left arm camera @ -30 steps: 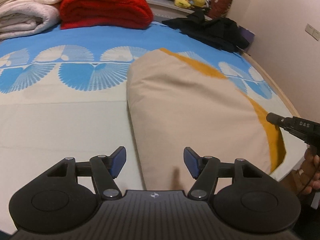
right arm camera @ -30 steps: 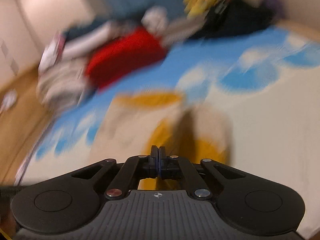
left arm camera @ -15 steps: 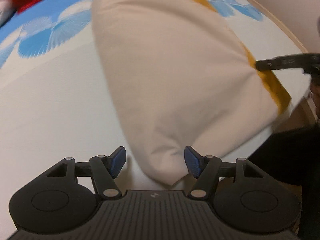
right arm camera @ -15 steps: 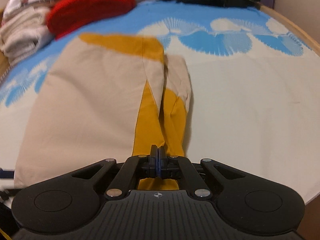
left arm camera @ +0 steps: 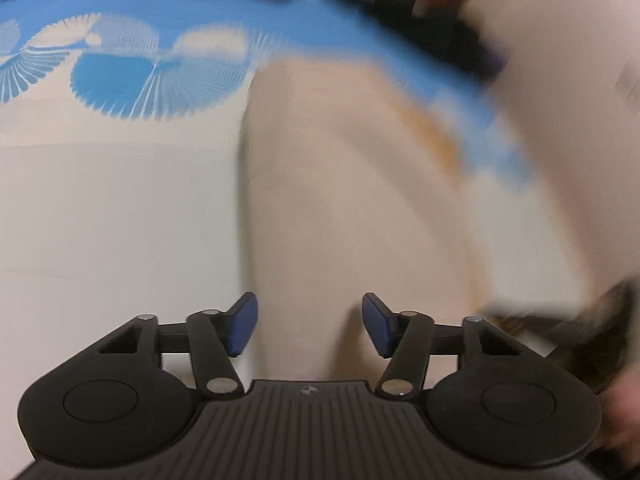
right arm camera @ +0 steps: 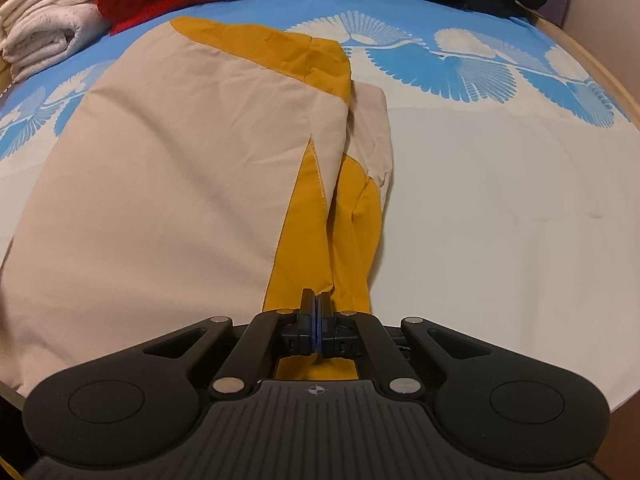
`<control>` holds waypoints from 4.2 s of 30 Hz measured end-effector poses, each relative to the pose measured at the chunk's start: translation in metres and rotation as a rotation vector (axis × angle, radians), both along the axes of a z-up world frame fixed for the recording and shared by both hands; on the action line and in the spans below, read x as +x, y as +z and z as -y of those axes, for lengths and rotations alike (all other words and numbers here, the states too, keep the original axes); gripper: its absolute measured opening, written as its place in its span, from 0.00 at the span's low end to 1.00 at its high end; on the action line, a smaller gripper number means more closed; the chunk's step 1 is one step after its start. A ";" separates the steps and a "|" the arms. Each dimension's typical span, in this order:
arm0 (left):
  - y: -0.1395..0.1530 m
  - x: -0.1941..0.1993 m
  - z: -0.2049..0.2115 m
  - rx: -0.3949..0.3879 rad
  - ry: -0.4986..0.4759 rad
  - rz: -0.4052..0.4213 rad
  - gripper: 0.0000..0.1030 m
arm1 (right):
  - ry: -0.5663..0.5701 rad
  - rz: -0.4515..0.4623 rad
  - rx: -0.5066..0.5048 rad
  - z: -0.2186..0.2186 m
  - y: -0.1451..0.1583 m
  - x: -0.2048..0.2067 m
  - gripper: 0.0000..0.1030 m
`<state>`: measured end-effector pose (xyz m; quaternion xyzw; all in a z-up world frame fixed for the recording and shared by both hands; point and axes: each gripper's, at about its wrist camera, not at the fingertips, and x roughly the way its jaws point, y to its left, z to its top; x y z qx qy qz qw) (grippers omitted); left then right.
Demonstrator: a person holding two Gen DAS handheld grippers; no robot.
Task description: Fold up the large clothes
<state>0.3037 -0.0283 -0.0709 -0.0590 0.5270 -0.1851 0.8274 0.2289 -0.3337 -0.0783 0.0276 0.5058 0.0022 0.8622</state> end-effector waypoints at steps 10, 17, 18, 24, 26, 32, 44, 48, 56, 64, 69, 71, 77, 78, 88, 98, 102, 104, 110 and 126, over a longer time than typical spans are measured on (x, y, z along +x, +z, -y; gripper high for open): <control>0.000 0.054 -0.034 -0.257 0.230 -0.043 0.79 | -0.044 0.182 -0.005 0.010 0.031 -0.010 0.01; -0.041 0.105 -0.035 -0.397 0.295 -0.180 0.86 | -0.113 0.040 0.234 0.030 0.010 0.004 0.37; -0.049 0.110 -0.033 -0.413 0.292 -0.196 0.89 | -0.116 0.015 0.247 0.030 0.007 0.007 0.37; -0.081 0.136 -0.017 -0.465 0.277 -0.226 0.97 | -0.154 -0.030 0.253 0.024 -0.001 0.019 0.42; -0.085 0.144 -0.010 -0.474 0.269 -0.208 0.97 | -0.156 -0.037 0.248 0.022 -0.001 0.022 0.42; -0.073 0.156 0.008 -0.395 0.210 -0.089 0.69 | -0.161 -0.042 0.230 0.018 -0.003 0.033 0.37; 0.033 0.177 -0.054 -0.319 0.258 0.241 0.62 | -0.100 0.204 0.292 -0.041 0.030 0.067 0.03; 0.034 0.180 -0.088 -0.207 0.368 0.237 0.82 | -0.053 0.289 0.309 -0.070 0.040 0.078 0.02; 0.052 0.144 -0.117 -0.204 0.276 0.225 0.82 | -0.065 0.211 0.207 -0.085 0.027 0.086 0.00; 0.013 0.096 -0.090 0.096 0.021 0.046 0.74 | -0.064 0.281 0.293 -0.073 0.040 0.070 0.03; -0.006 0.065 -0.085 0.174 -0.069 0.040 0.85 | 0.001 0.324 0.209 -0.080 0.055 0.048 0.03; -0.016 0.050 -0.078 0.291 -0.077 0.039 0.86 | 0.047 0.381 0.112 -0.087 0.067 0.038 0.03; 0.083 -0.027 -0.062 0.254 0.066 0.397 0.88 | 0.035 0.528 -0.065 -0.092 0.122 -0.015 0.16; 0.096 -0.042 -0.060 0.227 0.091 0.431 0.93 | 0.032 0.545 -0.090 -0.093 0.133 -0.026 0.17; 0.179 -0.217 -0.043 0.119 0.250 0.653 1.00 | 0.003 0.589 -0.180 -0.110 0.225 -0.122 0.54; 0.113 -0.270 -0.035 0.132 0.283 0.494 1.00 | -0.016 0.466 -0.127 -0.135 0.184 -0.185 0.99; 0.106 -0.255 -0.035 0.191 0.311 0.515 1.00 | -0.012 0.385 -0.118 -0.139 0.133 -0.188 0.99; 0.102 -0.248 -0.036 0.204 0.323 0.502 1.00 | 0.001 0.320 -0.101 -0.141 0.117 -0.181 0.99; 0.102 -0.243 -0.040 0.176 0.332 0.500 1.00 | 0.003 0.340 -0.132 -0.147 0.111 -0.174 0.99; 0.091 -0.238 -0.032 0.187 0.281 0.481 1.00 | -0.009 0.356 -0.127 -0.144 0.110 -0.177 0.99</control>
